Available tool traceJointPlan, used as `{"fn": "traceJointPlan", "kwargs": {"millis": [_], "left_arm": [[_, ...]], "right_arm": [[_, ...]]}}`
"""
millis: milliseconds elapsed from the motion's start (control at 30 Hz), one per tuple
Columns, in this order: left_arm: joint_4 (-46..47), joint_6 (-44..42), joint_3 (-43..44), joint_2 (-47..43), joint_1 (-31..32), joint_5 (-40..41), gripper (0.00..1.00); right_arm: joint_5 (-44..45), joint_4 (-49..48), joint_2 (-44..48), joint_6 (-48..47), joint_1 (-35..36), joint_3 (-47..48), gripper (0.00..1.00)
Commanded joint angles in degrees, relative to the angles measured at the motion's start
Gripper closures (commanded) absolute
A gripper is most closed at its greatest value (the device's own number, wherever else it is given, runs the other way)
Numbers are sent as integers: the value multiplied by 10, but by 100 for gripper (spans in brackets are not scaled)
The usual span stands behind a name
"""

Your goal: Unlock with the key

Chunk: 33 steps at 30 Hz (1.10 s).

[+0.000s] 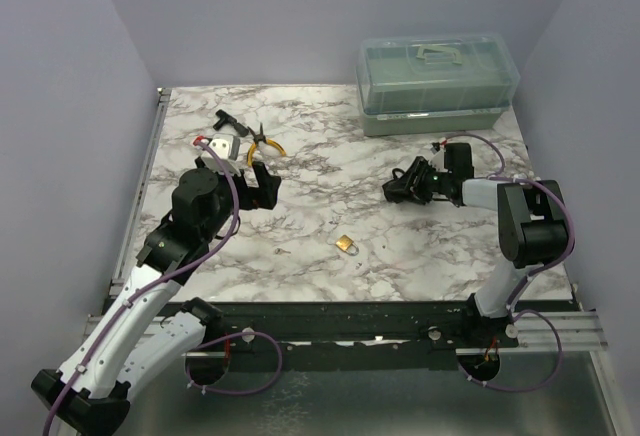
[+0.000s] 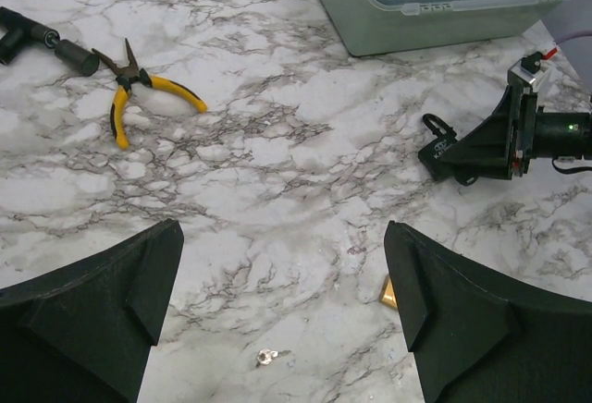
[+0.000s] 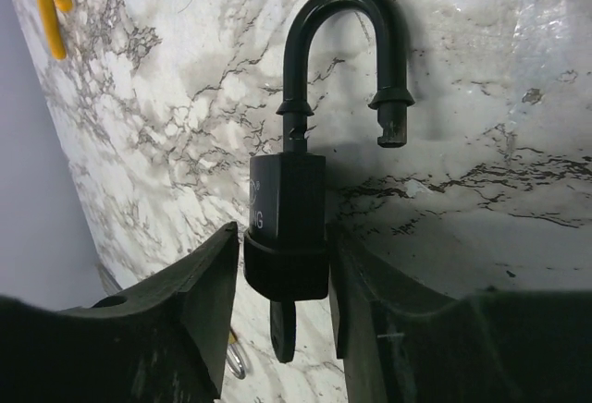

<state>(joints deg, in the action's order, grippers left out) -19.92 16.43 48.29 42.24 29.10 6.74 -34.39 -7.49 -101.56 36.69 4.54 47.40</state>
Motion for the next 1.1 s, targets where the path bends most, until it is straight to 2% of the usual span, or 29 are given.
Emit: {"fn": "traceJointPlan", "kwargs": {"millis": [0,333,533,1067], "left_arm": [[-6,-9,-3,1,0,-17,2],[-6,-9,-4,2,0,-22,2],[-6,-10,-4,4,-1,-21,2],[-6,-10,-3,14,-4,-27,2]], "right_arm": [[-6,4,13,0,-5,13,50],[21,40,37,-10,-7,9,42],[58,74,69,-26,-7,8,33],[189,233,205,-84,-5,45,14]]}}
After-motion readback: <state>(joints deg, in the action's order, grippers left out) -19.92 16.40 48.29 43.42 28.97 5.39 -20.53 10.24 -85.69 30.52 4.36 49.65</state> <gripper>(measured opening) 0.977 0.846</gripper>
